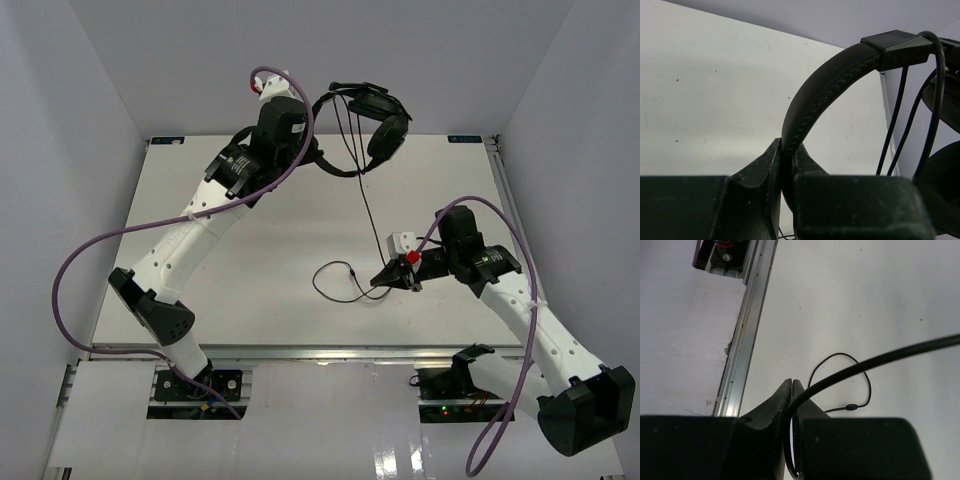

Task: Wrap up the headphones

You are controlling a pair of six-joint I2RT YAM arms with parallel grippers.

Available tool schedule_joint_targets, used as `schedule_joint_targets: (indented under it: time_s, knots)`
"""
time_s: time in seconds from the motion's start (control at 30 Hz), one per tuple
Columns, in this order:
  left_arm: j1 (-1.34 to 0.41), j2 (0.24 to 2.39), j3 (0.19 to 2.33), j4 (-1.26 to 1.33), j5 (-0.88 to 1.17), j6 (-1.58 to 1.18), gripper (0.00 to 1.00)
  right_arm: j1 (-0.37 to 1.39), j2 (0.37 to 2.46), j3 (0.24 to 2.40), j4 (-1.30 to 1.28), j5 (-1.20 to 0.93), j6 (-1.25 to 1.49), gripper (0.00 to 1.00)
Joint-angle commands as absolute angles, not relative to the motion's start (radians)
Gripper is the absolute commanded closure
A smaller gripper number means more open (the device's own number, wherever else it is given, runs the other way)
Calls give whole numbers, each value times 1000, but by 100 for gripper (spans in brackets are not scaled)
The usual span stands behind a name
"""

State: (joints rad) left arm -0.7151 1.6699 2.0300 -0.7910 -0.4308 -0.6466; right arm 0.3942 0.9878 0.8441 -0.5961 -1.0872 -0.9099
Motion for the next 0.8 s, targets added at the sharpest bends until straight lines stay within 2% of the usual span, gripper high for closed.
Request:
schedule_joint_targets:
  time_s: [0.0,0.4,0.77]
  knots:
    - [-706,1679,2066,-739,-471,-698,100,481,980,953,-683,-866,-945,92]
    - [-706,1686,1891,-729,-488,-681,100,549,1029,1298,-894,-546,-1123,92]
    - [-771,1647,1687,-686,-376,-573,100,568,998,1307,-659,-321,-1065,91]
